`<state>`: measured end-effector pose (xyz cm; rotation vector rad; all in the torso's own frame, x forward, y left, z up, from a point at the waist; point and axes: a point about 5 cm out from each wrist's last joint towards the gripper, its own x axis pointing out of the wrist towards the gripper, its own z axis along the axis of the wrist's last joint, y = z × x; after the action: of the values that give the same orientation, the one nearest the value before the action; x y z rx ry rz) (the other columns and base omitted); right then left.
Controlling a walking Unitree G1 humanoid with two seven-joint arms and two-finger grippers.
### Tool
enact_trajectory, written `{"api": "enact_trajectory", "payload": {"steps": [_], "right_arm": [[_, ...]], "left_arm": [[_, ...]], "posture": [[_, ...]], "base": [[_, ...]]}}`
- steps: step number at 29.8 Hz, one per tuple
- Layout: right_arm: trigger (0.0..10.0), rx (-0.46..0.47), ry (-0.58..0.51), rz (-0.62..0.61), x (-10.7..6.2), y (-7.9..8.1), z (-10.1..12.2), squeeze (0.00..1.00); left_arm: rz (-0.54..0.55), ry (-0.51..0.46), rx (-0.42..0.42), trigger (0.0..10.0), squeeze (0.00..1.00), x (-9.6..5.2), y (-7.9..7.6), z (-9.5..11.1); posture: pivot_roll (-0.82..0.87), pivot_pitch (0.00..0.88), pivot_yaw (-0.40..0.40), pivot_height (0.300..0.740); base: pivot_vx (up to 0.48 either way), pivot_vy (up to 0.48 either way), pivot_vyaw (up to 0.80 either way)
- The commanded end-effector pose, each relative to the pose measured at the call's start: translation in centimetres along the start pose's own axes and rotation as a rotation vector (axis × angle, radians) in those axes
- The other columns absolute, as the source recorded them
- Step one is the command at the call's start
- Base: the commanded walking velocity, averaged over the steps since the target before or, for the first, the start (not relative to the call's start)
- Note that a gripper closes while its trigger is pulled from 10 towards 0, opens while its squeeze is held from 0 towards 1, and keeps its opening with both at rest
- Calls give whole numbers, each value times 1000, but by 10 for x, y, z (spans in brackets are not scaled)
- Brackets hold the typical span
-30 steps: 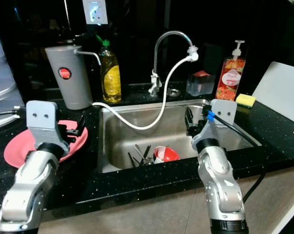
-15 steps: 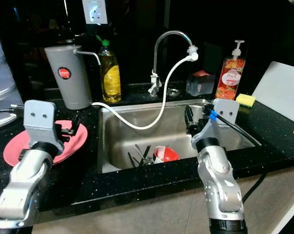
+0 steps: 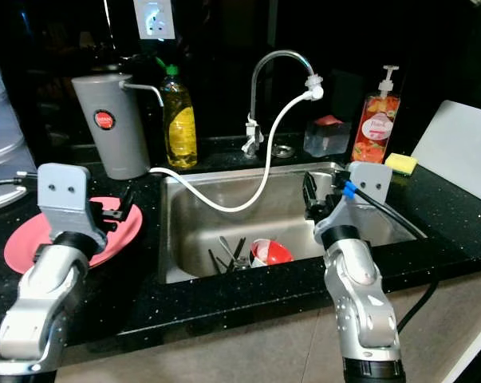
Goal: Kitchen organization
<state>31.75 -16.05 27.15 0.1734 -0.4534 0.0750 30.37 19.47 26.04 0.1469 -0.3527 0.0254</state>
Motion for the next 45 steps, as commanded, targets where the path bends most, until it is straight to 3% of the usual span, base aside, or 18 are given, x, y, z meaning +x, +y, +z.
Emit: {"api": "enact_trajectory", "payload": {"steps": [1,7,11,12,13,14,16,18,22,25,28,36,39,41,45], "right_arm": [[10000,-1,-5,-1,0,-1,-1,0],[10000,-4,-3,0,0,-1,-1,0],[10000,-8,-3,-2,0,-2,-1,0],[10000,-10,-3,-3,0,-2,0,0],[10000,-10,-3,-3,0,-2,0,0],[10000,-13,-4,-4,1,-3,0,0],[10000,-14,-3,-4,1,-3,0,0],[10000,-14,-2,-2,1,-3,-1,0],[10000,-13,-3,1,2,-3,-1,0],[10000,-13,-3,2,2,-2,-1,0],[10000,-11,0,7,3,-1,-2,0],[10000,-11,-5,11,4,0,-1,0],[10000,-10,-9,10,5,0,-1,0],[10000,-9,-9,8,4,0,-1,0],[10000,-9,-10,11,4,0,-1,0]], "left_arm": [[-10,-7,-8,10000,0,0,-3,2],[18,-3,-5,10000,0,2,-1,3],[42,54,45,10000,0,4,3,-2],[17,98,108,10000,0,6,6,-5],[17,98,108,10000,0,6,6,-5],[-42,189,195,10000,0,8,13,-10],[-67,196,221,10000,0,9,16,-9],[-153,226,309,10000,0,9,20,-6],[-233,315,404,10000,0,5,23,-10],[-267,339,431,10000,0,3,24,-9],[-398,369,481,10000,0,-7,15,-7],[-386,418,495,10000,0,-8,17,-15],[-409,419,493,10000,0,-9,11,-15],[-452,412,470,10000,0,-12,-2,-15],[-470,413,466,10000,0,-14,-6,-15]], "posture": [[-44,39,-5,740],[-46,38,-1,740],[-46,39,2,740],[-48,39,3,740],[-48,39,3,740],[-48,39,3,740],[-42,36,3,740],[-42,35,2,740],[-39,33,1,740],[-38,33,-1,740],[-32,33,-3,740],[-12,36,7,740],[2,38,10,740],[-1,42,9,740],[-1,42,9,740]], "base": [[0,0,0],[0,0,0],[0,0,0],[0,0,0],[0,0,0],[0,0,0],[0,0,0],[0,0,0],[0,0,0],[0,0,0],[0,0,0],[0,0,0],[0,0,0],[0,0,0],[0,0,0]]}}
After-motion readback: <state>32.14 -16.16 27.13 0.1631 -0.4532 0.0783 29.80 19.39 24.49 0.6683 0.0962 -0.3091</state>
